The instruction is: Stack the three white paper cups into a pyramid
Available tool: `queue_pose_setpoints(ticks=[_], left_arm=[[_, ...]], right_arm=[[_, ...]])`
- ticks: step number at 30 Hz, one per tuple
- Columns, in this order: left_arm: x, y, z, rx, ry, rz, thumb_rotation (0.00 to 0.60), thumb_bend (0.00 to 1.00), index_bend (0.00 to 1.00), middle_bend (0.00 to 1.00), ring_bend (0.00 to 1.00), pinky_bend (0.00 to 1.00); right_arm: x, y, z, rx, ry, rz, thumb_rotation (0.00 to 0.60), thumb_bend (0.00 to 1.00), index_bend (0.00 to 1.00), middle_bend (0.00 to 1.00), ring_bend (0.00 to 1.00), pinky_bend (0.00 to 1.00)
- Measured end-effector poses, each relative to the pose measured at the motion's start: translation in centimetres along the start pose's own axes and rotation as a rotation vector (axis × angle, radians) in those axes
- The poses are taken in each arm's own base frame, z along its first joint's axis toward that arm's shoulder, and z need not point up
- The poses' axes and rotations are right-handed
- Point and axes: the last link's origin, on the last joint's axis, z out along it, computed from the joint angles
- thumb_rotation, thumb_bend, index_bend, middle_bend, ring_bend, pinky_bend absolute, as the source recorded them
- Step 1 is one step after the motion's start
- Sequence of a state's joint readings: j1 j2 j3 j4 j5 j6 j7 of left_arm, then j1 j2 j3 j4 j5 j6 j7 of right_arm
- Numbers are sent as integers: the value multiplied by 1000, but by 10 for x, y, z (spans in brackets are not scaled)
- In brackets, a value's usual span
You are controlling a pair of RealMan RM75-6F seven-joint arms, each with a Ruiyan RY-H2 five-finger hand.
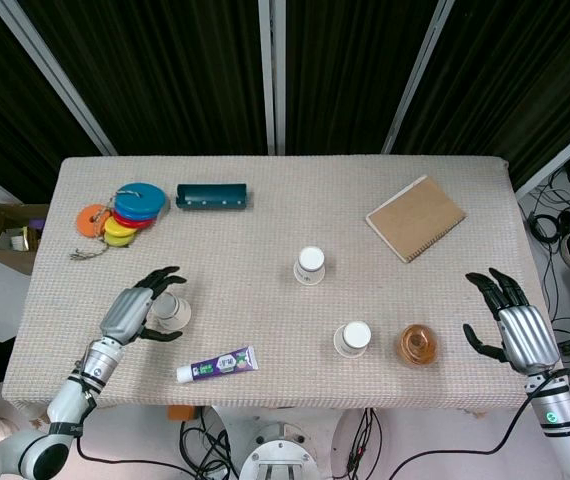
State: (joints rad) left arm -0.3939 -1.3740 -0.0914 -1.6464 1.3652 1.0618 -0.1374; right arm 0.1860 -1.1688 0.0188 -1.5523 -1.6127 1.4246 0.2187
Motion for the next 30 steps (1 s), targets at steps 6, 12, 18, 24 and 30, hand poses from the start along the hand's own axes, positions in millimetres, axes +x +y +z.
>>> queue_pose_setpoints(ticks=[6,12,18,24,30], left_arm=[[2,-6,4,30,8,34,600,0,273,146,144,341],[3,-7,2,53,16,45,600,0,325,192,188,408],[5,-13,7,75,8,91,600,0,371,249,234,472],[9,-18,15,101,14,144,600,109,505,449,460,680],[13,-10,25,74,17,111,600,149,528,513,523,725]], right_arm=[[-1,1,2,-5,-8,0,600,343,122,158,0,122],[-1,0,2,4,-5,2,600,344,122,158,0,121],[-1,2,-2,-4,2,7,600,344,122,158,0,122],[0,4,-5,-8,7,11,600,344,122,159,0,123],[0,5,-5,-4,9,14,600,344,125,161,0,122]])
